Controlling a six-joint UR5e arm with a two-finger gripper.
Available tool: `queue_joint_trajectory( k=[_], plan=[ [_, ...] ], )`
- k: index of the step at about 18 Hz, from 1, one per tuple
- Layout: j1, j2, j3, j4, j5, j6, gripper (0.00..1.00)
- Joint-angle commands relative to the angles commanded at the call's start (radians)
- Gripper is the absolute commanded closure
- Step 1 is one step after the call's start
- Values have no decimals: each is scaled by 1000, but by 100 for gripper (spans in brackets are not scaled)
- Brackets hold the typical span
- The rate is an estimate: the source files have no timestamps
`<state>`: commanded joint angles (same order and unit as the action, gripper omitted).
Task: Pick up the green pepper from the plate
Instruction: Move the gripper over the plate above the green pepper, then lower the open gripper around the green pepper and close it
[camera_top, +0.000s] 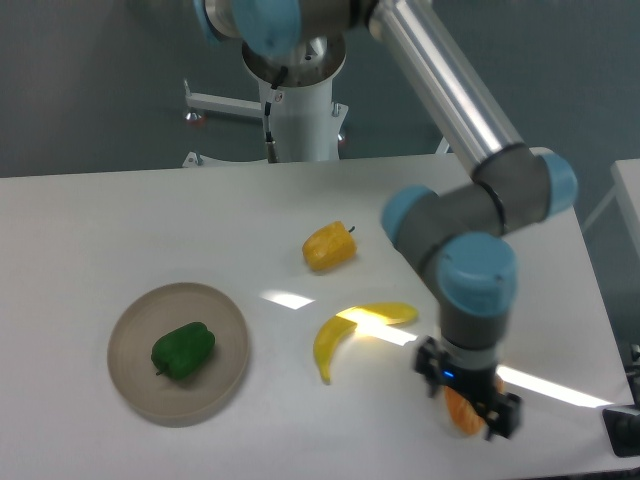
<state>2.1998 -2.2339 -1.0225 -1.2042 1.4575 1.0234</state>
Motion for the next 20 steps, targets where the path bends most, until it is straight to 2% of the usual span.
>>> queue_joint_trajectory(
  k=[2, 5, 10, 12, 17, 20],
  plan=[
    [-28, 63, -82, 3, -44, -69, 0],
    [-86, 106, -171, 14, -65, -196, 0],
    [-178, 115, -284, 170, -85, -391, 0],
    [-216, 120, -335, 198, -85, -439, 0],
    [-236, 145, -410, 244, -130, -490, 0],
    [-256, 152, -422, 255, -134, -483, 0]
  ],
)
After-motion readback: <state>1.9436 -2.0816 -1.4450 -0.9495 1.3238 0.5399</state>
